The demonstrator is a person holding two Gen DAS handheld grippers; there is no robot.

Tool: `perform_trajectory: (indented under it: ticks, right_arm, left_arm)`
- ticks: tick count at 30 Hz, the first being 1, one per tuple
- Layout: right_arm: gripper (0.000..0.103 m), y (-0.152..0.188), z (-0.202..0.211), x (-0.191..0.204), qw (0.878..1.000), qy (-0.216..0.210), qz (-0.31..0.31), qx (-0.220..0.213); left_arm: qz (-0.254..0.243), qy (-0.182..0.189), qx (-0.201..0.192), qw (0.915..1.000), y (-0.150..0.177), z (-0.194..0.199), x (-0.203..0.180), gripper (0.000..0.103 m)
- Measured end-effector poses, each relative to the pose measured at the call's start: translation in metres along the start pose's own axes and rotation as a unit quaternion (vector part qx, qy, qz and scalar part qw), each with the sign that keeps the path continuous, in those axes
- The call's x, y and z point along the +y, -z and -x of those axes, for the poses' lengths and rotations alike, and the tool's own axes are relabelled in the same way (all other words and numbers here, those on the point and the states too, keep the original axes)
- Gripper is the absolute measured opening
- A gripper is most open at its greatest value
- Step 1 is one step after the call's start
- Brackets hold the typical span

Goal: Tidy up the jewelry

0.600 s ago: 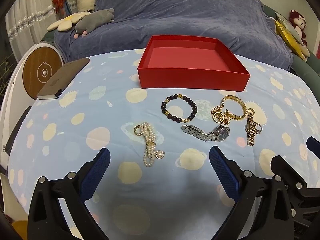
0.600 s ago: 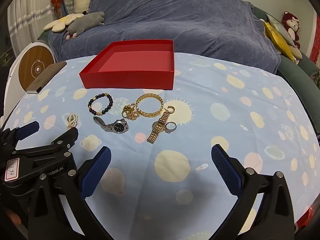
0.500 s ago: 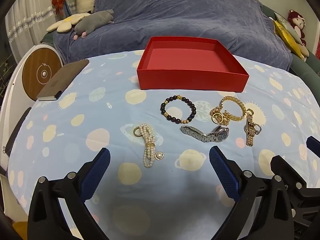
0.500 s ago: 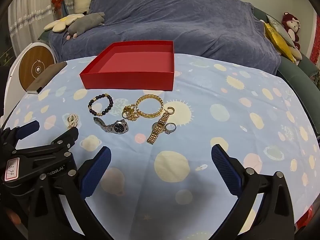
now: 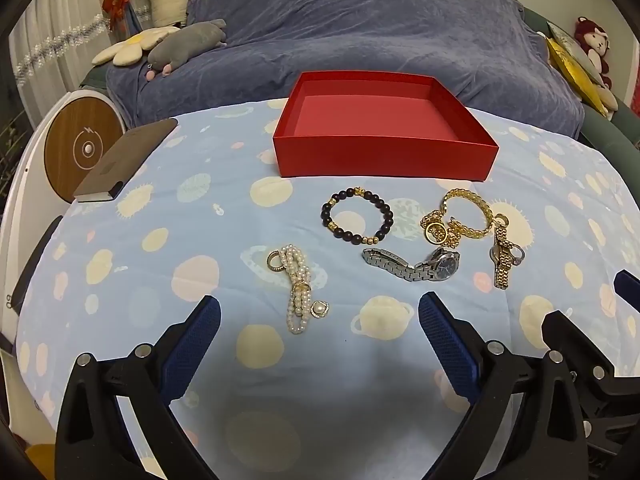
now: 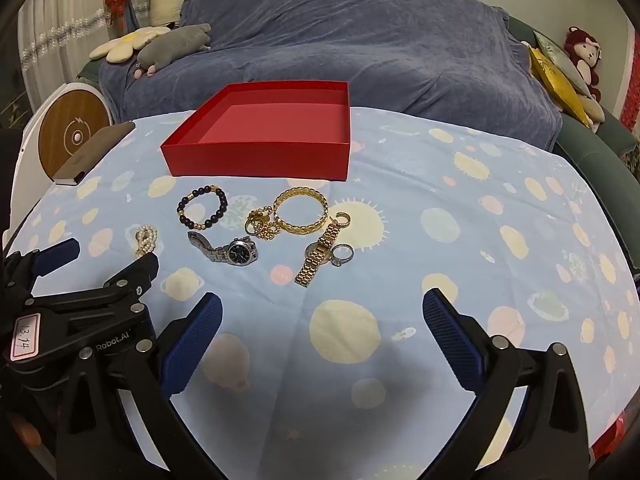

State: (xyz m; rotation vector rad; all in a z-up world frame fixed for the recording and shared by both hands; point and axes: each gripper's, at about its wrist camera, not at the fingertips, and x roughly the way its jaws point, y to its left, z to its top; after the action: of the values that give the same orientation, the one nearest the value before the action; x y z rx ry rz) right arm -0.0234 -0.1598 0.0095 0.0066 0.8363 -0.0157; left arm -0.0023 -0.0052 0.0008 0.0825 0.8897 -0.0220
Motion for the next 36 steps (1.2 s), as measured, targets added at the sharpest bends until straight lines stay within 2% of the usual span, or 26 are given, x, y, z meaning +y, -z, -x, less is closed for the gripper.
perform_trajectory:
  ticks: [36]
  right_arm:
    - [0.098,0.0021,-0.001,-0.0007,1.0,-0.003,-0.003,0.003]
  left_arm:
    - [0.003,0.001,0.002,1.0,0.0028,-0.0022,0.004,0.096]
